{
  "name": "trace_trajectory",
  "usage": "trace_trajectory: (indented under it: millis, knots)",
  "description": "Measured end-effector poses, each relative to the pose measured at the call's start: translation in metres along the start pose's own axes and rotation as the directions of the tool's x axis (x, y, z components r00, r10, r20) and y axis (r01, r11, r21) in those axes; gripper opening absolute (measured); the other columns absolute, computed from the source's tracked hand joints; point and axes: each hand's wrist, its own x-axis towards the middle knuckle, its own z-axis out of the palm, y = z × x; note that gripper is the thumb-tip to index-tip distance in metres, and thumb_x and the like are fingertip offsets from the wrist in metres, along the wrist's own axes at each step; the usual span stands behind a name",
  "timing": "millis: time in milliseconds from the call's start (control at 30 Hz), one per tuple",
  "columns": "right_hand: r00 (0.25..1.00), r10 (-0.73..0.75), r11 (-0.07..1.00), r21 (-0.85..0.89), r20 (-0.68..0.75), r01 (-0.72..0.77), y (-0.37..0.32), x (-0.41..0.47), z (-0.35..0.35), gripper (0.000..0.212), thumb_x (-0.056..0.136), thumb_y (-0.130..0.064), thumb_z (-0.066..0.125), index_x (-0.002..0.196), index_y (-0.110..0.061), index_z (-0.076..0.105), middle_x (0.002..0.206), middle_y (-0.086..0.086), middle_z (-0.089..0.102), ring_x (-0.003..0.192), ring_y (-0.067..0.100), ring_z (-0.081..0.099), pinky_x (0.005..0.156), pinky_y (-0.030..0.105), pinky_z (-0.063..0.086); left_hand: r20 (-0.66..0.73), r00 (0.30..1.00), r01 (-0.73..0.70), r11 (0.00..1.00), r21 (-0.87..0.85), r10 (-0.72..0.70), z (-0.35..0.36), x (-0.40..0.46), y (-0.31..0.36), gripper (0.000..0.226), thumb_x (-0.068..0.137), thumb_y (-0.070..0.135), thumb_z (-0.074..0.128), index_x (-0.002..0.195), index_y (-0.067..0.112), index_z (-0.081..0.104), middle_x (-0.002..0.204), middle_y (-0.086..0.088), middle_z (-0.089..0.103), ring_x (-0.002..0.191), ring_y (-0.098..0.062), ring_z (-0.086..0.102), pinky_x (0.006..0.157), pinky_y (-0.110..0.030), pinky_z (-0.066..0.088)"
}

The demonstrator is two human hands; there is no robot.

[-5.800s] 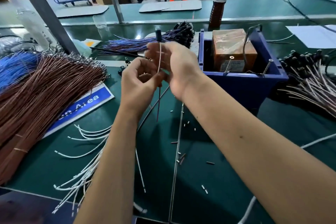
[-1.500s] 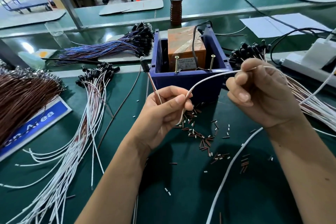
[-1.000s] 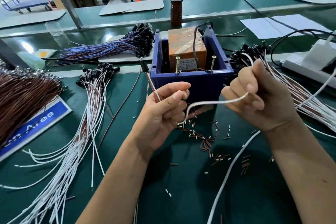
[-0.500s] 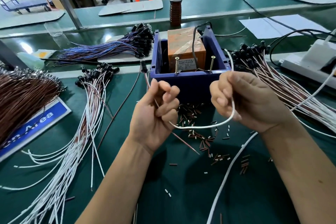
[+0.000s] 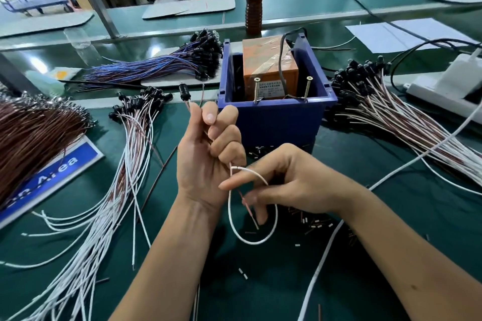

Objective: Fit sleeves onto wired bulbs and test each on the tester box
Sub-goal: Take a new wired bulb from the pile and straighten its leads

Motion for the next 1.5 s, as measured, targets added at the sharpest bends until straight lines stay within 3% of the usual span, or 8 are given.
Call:
trace_trajectory:
  millis: [167, 267, 400, 533, 733, 1033, 1200, 1500]
  knots:
    - [0.984, -0.067, 0.998, -0.027, -0.162, 0.064, 0.003, 0.002, 0.004, 0.020, 0.093, 0.002, 0.073, 0.112, 0.000, 0.079, 0.079, 0.014, 0.077, 0.072, 0.028, 0.075, 0.074, 0.033, 0.061, -0.023, 0.989, -0.136, 0.965, 0.223, 0.145, -0.004, 0.002, 0.000, 0.046, 0.110, 0.040, 0.037, 0.078, 0.010, 0.051, 0.067, 0.004, 0.032, 0.051, -0.006, 0.019, 0.039, -0.020, 0.021]
    - [0.952, -0.104, 0.994, -0.013, -0.288, 0.105, 0.004, 0.003, 0.003, 0.014, 0.090, 0.005, 0.075, 0.103, 0.002, 0.079, 0.077, 0.010, 0.077, 0.066, 0.005, 0.068, 0.068, 0.017, 0.054, -0.011, 0.972, -0.198, 0.839, 0.507, 0.236, -0.006, 0.005, -0.002, 0.043, 0.108, 0.043, 0.038, 0.075, 0.016, 0.048, 0.064, 0.006, 0.031, 0.051, -0.006, 0.015, 0.041, -0.020, 0.021]
    - [0.873, -0.078, 0.995, 0.009, -0.482, 0.094, 0.007, 0.005, 0.001, 0.009, 0.091, -0.004, 0.075, 0.097, -0.008, 0.081, 0.068, 0.005, 0.074, 0.044, 0.006, 0.047, 0.044, 0.017, 0.040, -0.002, 0.917, -0.212, 0.493, 0.844, 0.398, -0.011, 0.010, -0.011, 0.048, 0.107, 0.045, 0.040, 0.070, 0.017, 0.055, 0.064, 0.002, 0.037, 0.053, -0.014, 0.026, 0.047, -0.033, 0.017]
    - [0.772, -0.077, 0.993, 0.025, -0.631, 0.120, 0.011, 0.006, -0.002, 0.010, 0.095, -0.012, 0.073, 0.100, -0.012, 0.082, 0.067, 0.006, 0.071, 0.044, 0.011, 0.046, 0.042, 0.017, 0.038, 0.158, 0.861, -0.250, 0.132, 0.959, 0.483, -0.016, 0.009, -0.024, 0.043, 0.109, 0.036, 0.038, 0.082, 0.016, 0.064, 0.067, -0.001, 0.057, 0.057, -0.016, 0.051, 0.052, -0.030, 0.043]
    - [0.684, -0.124, 0.986, -0.010, -0.718, 0.168, 0.015, 0.004, -0.008, 0.013, 0.096, -0.016, 0.074, 0.106, -0.018, 0.083, 0.069, 0.006, 0.068, 0.047, 0.011, 0.049, 0.047, 0.019, 0.041, 0.266, 0.864, -0.236, -0.124, 0.964, 0.428, -0.022, 0.011, -0.029, 0.028, 0.109, 0.022, 0.046, 0.089, 0.005, 0.056, 0.075, 0.002, 0.058, 0.067, -0.008, 0.054, 0.065, -0.021, 0.046]
    - [0.623, -0.088, 0.992, -0.010, -0.778, 0.128, 0.013, 0.005, -0.006, 0.012, 0.095, -0.023, 0.075, 0.103, -0.019, 0.083, 0.087, 0.029, 0.074, 0.082, 0.058, 0.068, 0.075, 0.069, 0.057, 0.143, 0.940, -0.176, 0.080, 0.981, 0.310, -0.024, 0.009, -0.028, 0.015, 0.099, 0.012, 0.064, 0.085, 0.010, 0.063, 0.065, 0.002, 0.066, 0.049, 0.000, 0.053, 0.049, -0.010, 0.040]
    - [0.643, -0.075, 0.991, 0.015, -0.762, 0.133, 0.010, 0.003, -0.009, 0.023, 0.102, -0.035, 0.065, 0.108, -0.020, 0.082, 0.055, 0.001, 0.055, 0.047, 0.011, 0.050, 0.047, 0.022, 0.043, 0.053, 0.966, -0.118, 0.248, 0.962, 0.253, -0.022, 0.007, -0.026, 0.011, 0.096, 0.014, 0.065, 0.093, 0.017, 0.075, 0.066, 0.002, 0.061, 0.051, -0.005, 0.047, 0.047, -0.014, 0.035]
    - [0.578, -0.207, 0.950, -0.304, -0.789, -0.075, 0.009, 0.005, -0.003, 0.046, 0.111, -0.032, 0.047, 0.080, -0.017, 0.077, 0.050, -0.011, 0.049, 0.046, 0.005, 0.043, 0.049, 0.025, 0.033, 0.112, 0.918, -0.247, 0.326, 0.913, 0.380, -0.013, 0.006, -0.027, 0.019, 0.101, 0.018, 0.058, 0.090, 0.024, 0.072, 0.104, -0.002, 0.072, 0.052, -0.005, 0.036, 0.047, -0.019, 0.031]
